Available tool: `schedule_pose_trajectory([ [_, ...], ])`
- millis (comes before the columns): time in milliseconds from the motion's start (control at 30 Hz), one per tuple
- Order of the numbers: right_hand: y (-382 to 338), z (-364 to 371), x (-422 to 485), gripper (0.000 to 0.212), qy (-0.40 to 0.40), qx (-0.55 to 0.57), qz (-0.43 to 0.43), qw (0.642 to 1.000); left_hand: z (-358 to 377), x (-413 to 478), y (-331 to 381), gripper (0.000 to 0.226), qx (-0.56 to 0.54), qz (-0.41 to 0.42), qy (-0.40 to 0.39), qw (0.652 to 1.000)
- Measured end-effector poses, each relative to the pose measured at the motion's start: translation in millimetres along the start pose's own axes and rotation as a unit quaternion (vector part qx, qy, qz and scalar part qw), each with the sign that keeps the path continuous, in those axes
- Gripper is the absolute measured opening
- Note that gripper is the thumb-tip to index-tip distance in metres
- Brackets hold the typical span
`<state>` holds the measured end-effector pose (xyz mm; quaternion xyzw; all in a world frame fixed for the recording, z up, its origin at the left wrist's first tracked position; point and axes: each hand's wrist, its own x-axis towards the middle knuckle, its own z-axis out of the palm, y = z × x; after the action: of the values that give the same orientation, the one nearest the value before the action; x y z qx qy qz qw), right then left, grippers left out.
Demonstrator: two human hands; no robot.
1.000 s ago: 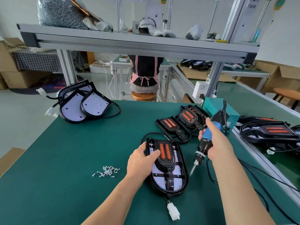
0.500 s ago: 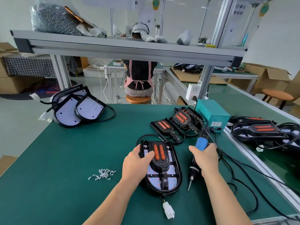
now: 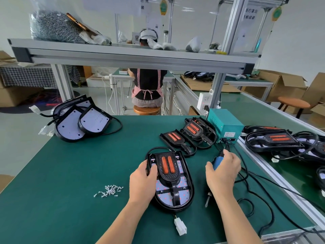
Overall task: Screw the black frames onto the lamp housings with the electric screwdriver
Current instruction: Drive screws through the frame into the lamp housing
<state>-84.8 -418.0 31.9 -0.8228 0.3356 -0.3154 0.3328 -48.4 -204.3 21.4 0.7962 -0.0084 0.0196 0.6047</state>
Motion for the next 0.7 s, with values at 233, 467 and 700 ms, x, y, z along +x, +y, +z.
schedule_pose_trajectory([
  [233, -34, 2, -46, 0.051, -0.202, -0.023, -0.1, 0.974, 2, 2, -5, 0.008, 0.086, 0.029, 0.09, 0.992],
  [467, -46, 15, -69, 0.029, -0.285, 0.257, 0.133, 0.914, -1, 3, -4, 0.012, 0.082, 0.017, 0.105, 0.991],
  [700, -52, 8, -56, 0.021, -0.396, 0.442, 0.271, 0.758, -8, 1, 6, 0.024, -0.006, -0.033, 0.083, 0.996],
])
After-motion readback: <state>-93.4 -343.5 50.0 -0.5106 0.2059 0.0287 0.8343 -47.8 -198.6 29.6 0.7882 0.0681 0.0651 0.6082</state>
